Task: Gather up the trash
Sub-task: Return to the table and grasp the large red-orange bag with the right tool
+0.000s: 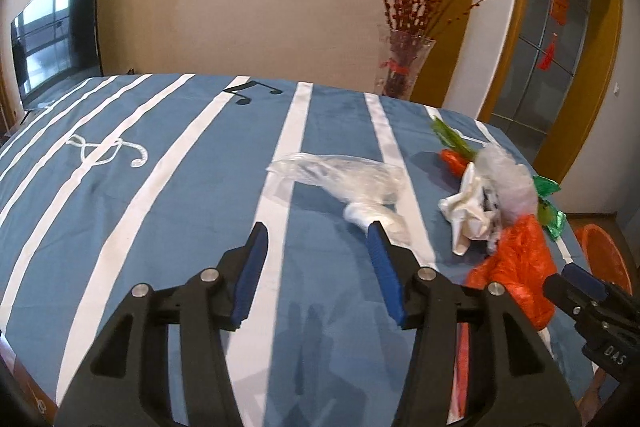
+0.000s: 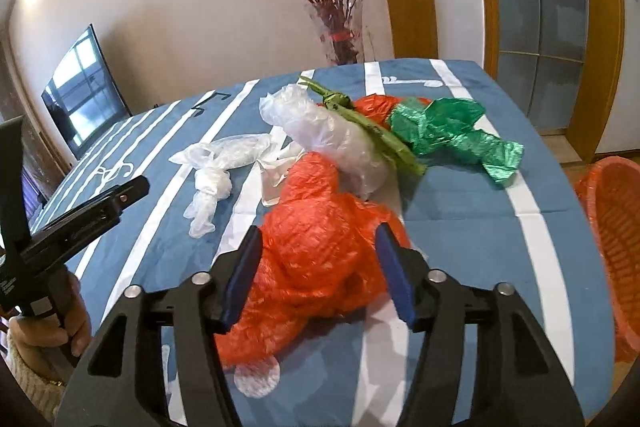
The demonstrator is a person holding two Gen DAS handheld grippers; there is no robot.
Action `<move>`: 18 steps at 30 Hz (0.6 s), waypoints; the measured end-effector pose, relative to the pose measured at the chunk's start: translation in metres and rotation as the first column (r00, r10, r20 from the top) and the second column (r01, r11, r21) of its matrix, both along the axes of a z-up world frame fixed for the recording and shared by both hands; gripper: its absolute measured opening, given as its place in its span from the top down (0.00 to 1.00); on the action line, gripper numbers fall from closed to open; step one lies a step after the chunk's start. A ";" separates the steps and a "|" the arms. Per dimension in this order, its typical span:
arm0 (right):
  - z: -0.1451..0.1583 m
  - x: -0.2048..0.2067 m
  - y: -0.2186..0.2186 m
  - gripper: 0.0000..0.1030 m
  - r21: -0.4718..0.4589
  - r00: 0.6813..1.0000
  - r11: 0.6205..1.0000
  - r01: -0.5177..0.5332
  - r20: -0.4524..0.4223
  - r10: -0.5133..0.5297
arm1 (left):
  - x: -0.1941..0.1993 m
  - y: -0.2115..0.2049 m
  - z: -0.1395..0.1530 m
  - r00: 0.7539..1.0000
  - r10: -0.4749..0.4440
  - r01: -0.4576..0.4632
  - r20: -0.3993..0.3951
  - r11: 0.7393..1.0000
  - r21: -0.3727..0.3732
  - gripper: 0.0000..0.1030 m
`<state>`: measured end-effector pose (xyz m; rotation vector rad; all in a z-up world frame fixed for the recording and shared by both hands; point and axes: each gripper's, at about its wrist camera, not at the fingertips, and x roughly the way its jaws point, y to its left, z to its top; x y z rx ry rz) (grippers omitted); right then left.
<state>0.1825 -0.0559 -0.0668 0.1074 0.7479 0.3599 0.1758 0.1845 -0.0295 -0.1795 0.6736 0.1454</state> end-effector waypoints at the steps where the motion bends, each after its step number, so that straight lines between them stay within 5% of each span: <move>1: -0.004 0.002 0.004 0.42 -0.004 1.000 1.000 -0.002 -0.013 0.002 | 0.000 0.003 -0.001 1.000 0.005 -0.005 -0.004 1.000 -0.004 0.50; 3: -0.010 0.005 0.006 0.43 -0.007 0.999 1.000 -0.012 -0.030 0.012 | 0.000 0.008 -0.003 1.000 0.012 -0.012 -0.011 1.000 -0.013 0.50; 5: -0.014 0.004 0.007 0.68 -0.008 0.999 1.000 -0.025 -0.043 0.024 | 0.001 0.010 -0.004 1.000 0.016 -0.016 -0.016 1.000 -0.021 0.50; 8: -0.017 -0.001 0.004 0.82 -0.006 0.998 0.999 -0.032 -0.048 0.032 | 0.003 0.012 -0.006 1.000 0.017 -0.018 -0.021 0.999 -0.026 0.50; 18: 0.018 -0.030 -0.033 0.85 0.043 0.999 0.999 0.000 0.048 -0.002 | 0.017 -0.003 -0.006 0.999 -0.010 0.009 -0.036 0.999 -0.040 0.50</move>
